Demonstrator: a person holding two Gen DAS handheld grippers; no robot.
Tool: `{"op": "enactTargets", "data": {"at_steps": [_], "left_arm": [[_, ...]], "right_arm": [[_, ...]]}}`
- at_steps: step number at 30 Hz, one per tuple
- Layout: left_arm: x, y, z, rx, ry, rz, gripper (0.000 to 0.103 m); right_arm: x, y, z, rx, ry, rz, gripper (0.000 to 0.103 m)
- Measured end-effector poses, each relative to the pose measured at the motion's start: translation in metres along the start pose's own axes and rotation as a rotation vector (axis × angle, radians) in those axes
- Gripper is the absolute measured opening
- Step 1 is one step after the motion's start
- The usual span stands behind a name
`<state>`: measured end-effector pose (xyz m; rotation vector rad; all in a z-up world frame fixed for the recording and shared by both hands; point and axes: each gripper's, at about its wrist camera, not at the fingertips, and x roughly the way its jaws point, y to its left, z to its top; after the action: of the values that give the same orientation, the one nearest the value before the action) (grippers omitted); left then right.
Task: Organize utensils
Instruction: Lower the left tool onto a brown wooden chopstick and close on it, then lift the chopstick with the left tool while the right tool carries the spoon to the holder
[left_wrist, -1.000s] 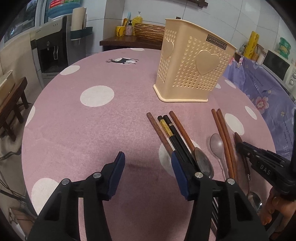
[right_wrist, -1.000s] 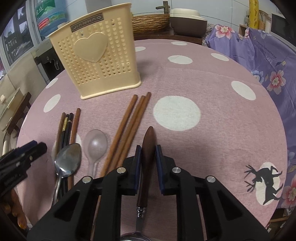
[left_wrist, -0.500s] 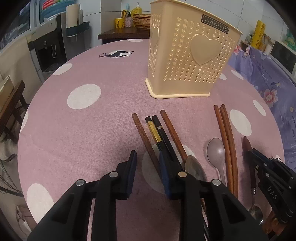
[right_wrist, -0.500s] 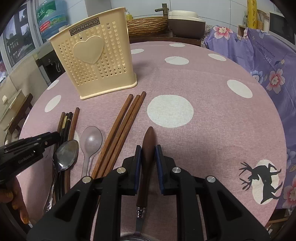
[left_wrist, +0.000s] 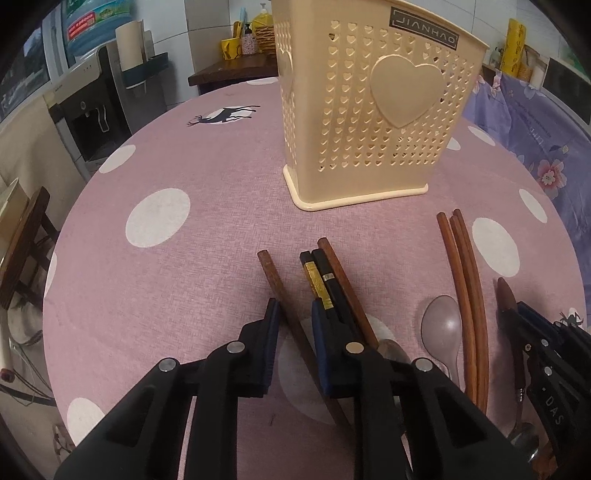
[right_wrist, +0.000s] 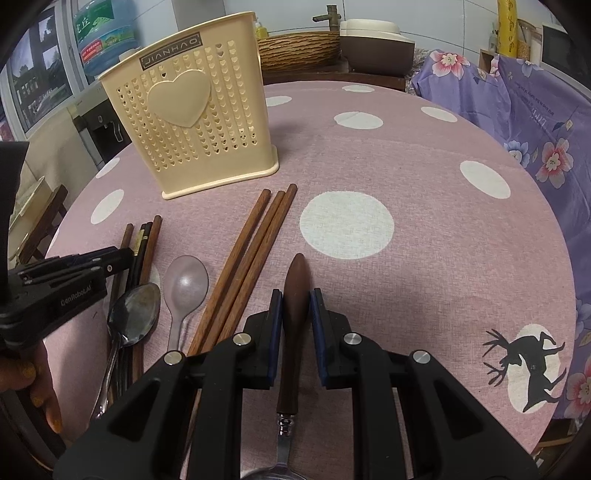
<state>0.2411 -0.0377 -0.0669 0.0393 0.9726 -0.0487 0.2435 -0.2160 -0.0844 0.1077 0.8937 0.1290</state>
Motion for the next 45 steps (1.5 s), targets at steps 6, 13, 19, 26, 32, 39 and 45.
{"op": "enactTargets", "data": {"at_steps": [6, 13, 19, 26, 32, 39, 45], "left_arm": [[0.004, 0.004, 0.007, -0.036, -0.005, -0.024, 0.012], [0.013, 0.009, 0.019, -0.058, -0.009, -0.039, 0.010], [0.016, 0.020, 0.030, -0.102, -0.024, -0.086, 0.009], [-0.029, 0.042, 0.049, -0.138, -0.177, -0.124, 0.008], [-0.091, 0.063, 0.058, -0.159, -0.354, -0.120, 0.008], [-0.127, 0.071, 0.057, -0.163, -0.467, -0.086, 0.008], [-0.138, 0.074, 0.053, -0.146, -0.512, -0.059, 0.008]], "right_arm": [[0.003, 0.001, 0.004, 0.002, 0.002, 0.006, 0.017], [0.006, 0.001, 0.007, 0.003, 0.000, 0.006, 0.016], [0.002, -0.004, 0.013, 0.010, -0.021, 0.036, 0.016], [-0.027, -0.021, 0.034, 0.049, -0.125, 0.102, 0.016], [-0.075, -0.029, 0.044, 0.035, -0.254, 0.121, 0.016], [-0.111, -0.034, 0.050, 0.030, -0.343, 0.130, 0.016], [-0.115, -0.032, 0.050, 0.022, -0.349, 0.133, 0.016]]}}
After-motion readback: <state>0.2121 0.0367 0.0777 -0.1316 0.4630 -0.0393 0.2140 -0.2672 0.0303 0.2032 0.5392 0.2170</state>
